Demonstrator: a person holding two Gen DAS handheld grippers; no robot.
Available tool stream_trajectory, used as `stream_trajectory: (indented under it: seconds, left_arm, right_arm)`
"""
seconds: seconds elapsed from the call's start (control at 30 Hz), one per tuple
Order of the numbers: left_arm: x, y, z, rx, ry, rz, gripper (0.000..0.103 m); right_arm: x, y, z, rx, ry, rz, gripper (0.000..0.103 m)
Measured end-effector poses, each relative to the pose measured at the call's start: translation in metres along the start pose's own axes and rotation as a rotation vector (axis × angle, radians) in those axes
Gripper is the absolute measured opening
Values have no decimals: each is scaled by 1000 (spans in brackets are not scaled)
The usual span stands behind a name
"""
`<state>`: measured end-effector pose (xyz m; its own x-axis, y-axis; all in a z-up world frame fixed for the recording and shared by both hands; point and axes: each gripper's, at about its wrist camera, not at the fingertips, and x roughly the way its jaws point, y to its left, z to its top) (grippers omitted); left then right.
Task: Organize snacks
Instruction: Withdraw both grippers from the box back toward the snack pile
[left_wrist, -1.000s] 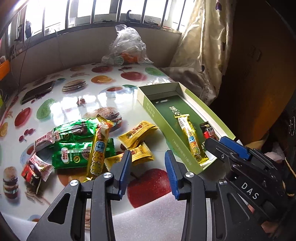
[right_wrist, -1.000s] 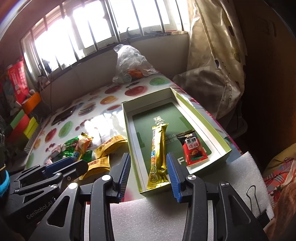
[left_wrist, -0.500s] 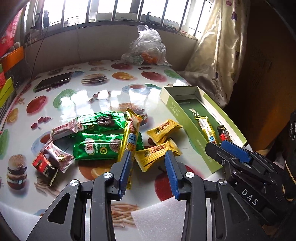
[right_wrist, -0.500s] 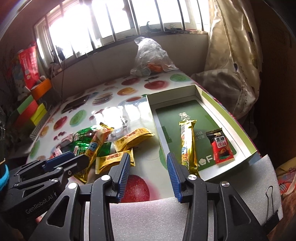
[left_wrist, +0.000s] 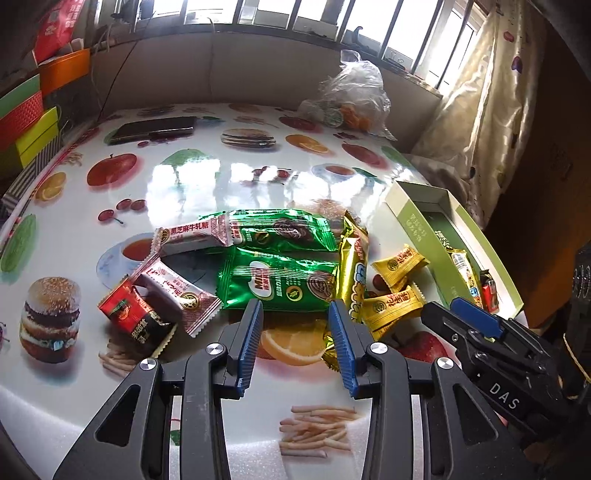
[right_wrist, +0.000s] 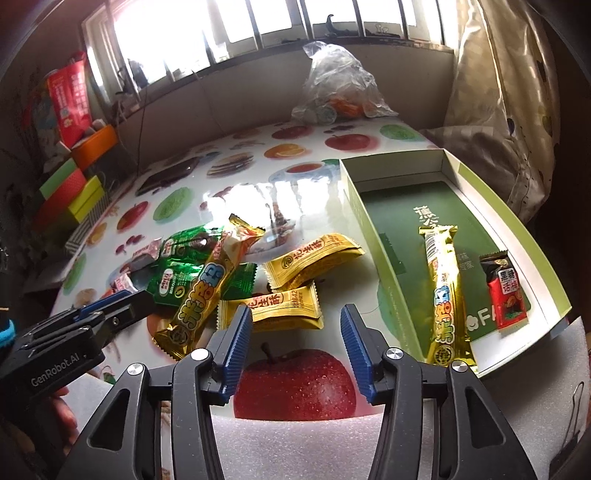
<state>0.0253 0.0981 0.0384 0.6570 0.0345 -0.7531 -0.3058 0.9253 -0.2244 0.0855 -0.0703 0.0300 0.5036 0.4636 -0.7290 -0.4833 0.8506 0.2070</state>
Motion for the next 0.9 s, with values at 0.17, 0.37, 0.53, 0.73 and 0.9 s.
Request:
stream_trajectory:
  seconds: [0.17,0.37,0.53,0.73,0.9]
  left_arm:
    - [3,6,0,-16,6,-4,39]
    - [7,14,2,-32,17,-10,39]
    - [10,17,5,-37,21,-14,39]
    - [15,16,4,-36,30,-11,39]
    - [16,15,5,-35,33,-13,39]
  right_arm:
    - [18,8,1,22,49,-12,49]
    - [34,11,7,47,73,-26,50]
    - [41,18,14,1,71,-56,50]
    - [46,24,15,-38,53,-92,51]
    - [54,27,12,-55,76,-177,52]
